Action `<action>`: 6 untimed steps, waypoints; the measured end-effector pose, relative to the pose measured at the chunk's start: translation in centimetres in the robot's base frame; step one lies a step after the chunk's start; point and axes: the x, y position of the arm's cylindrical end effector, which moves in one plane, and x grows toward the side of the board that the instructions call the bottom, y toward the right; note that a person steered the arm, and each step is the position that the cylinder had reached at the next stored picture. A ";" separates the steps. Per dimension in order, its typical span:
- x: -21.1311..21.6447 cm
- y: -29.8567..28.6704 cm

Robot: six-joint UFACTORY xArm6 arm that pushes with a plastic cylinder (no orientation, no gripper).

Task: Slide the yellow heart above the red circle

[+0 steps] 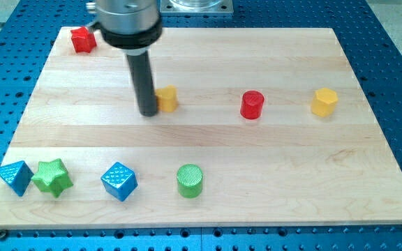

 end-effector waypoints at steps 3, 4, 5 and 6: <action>-3.9 2.1; -4.0 7.4; -3.5 13.4; -3.1 14.2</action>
